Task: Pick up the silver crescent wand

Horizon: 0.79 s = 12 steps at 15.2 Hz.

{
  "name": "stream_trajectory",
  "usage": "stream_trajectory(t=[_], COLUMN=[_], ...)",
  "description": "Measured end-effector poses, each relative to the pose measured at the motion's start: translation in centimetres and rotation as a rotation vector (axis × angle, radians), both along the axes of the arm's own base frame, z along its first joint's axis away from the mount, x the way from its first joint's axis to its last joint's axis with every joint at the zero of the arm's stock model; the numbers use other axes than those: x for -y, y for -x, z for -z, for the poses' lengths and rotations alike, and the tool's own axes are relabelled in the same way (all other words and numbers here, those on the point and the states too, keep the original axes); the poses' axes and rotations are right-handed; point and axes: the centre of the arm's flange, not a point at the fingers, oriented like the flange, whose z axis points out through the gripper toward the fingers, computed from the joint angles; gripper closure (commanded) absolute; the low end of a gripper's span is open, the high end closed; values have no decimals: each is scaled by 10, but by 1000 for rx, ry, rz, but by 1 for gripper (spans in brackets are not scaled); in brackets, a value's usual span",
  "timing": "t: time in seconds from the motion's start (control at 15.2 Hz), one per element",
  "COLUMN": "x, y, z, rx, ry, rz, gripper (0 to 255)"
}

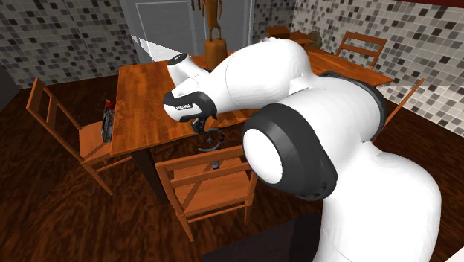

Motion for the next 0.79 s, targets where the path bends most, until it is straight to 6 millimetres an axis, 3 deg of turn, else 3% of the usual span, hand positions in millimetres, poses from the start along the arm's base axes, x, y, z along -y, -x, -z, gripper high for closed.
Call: stream_trajectory(t=[0.4, 0.46, 0.79], x=[-1, -1, -1], y=[0, 0, -1], z=[31, 33, 34], rx=[0, 0, 1], ry=[3, 3, 3], rz=[-4, -4, -4], gripper=[0, 255, 255])
